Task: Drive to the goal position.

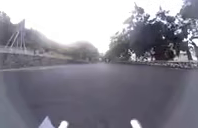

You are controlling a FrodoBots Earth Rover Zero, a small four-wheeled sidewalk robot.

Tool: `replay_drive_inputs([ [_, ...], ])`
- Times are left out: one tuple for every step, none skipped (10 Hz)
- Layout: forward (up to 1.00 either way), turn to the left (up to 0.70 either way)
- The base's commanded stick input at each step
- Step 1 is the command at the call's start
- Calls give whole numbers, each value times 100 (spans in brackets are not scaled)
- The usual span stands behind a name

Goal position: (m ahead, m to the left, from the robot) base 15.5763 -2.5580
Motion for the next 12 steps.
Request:
replay_drive_inputs([
  [70,0],
  [70,0],
  [70,0],
  [70,0],
  [70,0],
  [70,0],
  [70,0],
  [70,0],
  [70,0],
  [70,0],
  [70,0],
  [70,0],
])
